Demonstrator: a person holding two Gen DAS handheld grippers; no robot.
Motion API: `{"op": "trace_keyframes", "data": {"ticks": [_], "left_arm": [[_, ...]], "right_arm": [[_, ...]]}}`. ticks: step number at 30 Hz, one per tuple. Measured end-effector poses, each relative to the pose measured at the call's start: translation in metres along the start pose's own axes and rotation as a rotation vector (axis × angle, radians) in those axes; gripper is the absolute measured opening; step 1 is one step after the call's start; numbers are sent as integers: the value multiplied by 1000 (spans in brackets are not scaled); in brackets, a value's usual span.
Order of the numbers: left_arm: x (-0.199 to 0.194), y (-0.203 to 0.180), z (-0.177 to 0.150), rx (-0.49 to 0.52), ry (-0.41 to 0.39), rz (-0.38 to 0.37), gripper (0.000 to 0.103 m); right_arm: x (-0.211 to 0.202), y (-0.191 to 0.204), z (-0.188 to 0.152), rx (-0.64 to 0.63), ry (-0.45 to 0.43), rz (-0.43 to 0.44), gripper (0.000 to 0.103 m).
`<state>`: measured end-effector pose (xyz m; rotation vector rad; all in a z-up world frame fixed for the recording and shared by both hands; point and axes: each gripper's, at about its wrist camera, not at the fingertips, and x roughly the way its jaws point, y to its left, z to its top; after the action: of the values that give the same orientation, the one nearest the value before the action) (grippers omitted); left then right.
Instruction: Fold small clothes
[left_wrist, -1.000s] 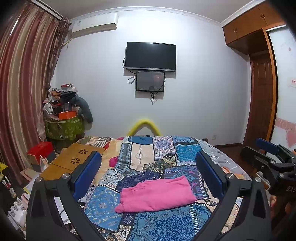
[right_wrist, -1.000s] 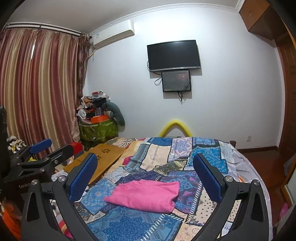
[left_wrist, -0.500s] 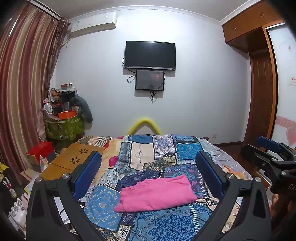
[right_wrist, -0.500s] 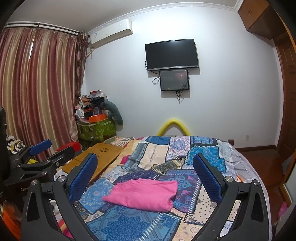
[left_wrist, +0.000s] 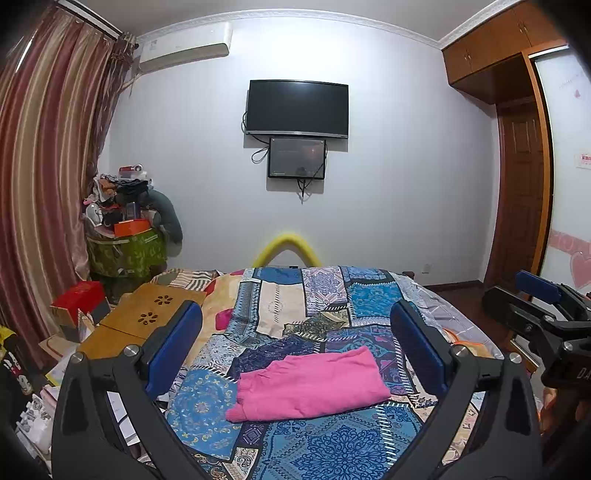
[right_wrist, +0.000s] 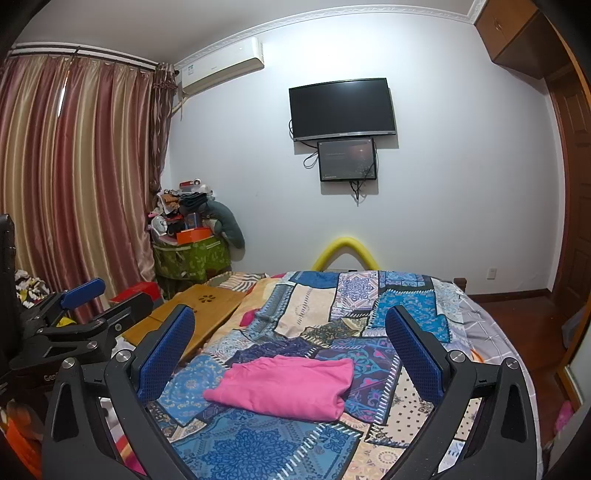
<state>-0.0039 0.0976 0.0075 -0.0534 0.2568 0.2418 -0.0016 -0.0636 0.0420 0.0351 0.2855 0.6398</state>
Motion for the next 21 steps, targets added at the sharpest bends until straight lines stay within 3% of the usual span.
{"op": "trace_keyframes", "data": {"ticks": [21], "left_arm": [[5, 3, 0, 4, 20, -44, 103]], "right_arm": [[-1, -1, 0, 2, 5, -1, 103]]}}
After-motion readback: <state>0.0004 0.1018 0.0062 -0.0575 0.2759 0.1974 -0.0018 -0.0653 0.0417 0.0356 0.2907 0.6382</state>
